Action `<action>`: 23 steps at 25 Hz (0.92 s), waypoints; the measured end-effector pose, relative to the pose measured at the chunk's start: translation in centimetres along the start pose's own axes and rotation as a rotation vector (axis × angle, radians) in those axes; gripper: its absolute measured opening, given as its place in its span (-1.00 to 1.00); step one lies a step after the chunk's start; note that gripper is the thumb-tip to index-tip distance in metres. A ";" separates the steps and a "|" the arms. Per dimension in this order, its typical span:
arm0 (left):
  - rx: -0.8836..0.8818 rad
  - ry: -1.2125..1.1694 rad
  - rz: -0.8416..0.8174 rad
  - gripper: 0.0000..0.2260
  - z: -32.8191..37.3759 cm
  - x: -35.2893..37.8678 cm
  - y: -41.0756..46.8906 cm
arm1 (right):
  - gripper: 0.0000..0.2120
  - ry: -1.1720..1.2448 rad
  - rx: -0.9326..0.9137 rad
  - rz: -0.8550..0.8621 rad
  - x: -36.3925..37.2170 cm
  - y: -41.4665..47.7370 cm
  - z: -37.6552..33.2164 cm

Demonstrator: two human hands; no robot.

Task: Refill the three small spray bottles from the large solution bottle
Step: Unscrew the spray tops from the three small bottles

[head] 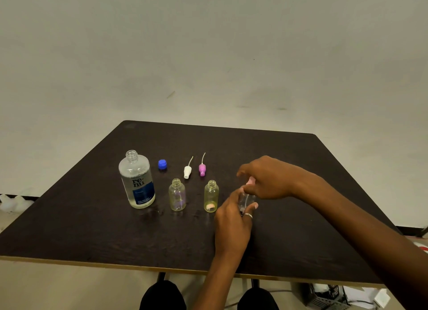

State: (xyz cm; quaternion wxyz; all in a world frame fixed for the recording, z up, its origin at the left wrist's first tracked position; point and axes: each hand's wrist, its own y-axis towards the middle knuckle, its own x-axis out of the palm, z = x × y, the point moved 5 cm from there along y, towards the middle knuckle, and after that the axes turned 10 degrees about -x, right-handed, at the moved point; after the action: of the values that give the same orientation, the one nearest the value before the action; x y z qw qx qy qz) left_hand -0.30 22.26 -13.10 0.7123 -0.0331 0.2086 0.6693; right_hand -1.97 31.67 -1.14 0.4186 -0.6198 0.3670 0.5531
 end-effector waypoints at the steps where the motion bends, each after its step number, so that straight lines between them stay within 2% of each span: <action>1: 0.009 -0.001 0.003 -0.69 0.2 -0.1 0.0 | -0.70 -0.030 0.045 0.027 -0.1 0.0 0.2; 5: 0.023 -0.016 0.016 -0.75 0.3 -0.3 -0.1 | -0.60 -0.110 0.107 0.069 0.4 0.2 0.3; 8: 0.013 -0.017 0.009 -0.65 0.0 -0.1 -0.1 | -0.77 -0.094 0.040 0.044 0.6 0.3 0.0; 10: 0.010 -0.005 0.004 -0.66 -0.2 0.0 0.0 | -0.94 -0.054 -0.019 0.029 0.4 0.2 -0.2; 11: 0.010 -0.005 0.000 -0.68 -0.2 0.1 0.1 | -0.94 -0.035 -0.047 0.023 0.3 0.1 -0.3; 15: -0.001 -0.009 -0.006 -0.68 -0.2 0.1 0.1 | -0.83 -0.013 -0.083 0.025 0.4 0.0 -0.2; 18: 0.001 0.001 0.009 -0.70 0.0 0.0 0.1 | -0.78 -0.011 0.016 0.086 0.2 0.1 0.4; 21: -0.004 -0.015 -0.009 -0.75 0.0 0.0 0.1 | -0.55 -0.073 0.117 0.120 0.5 0.3 0.5; 23: -0.005 -0.017 -0.012 -0.72 -0.1 0.0 0.1 | -0.56 -0.089 0.126 0.112 0.8 0.4 0.3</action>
State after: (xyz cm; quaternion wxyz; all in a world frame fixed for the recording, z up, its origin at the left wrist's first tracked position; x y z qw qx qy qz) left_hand -0.42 22.25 -13.20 0.7180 -0.0306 0.2006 0.6658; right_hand -2.31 31.80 -2.01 0.4410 -0.5454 0.4164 0.5784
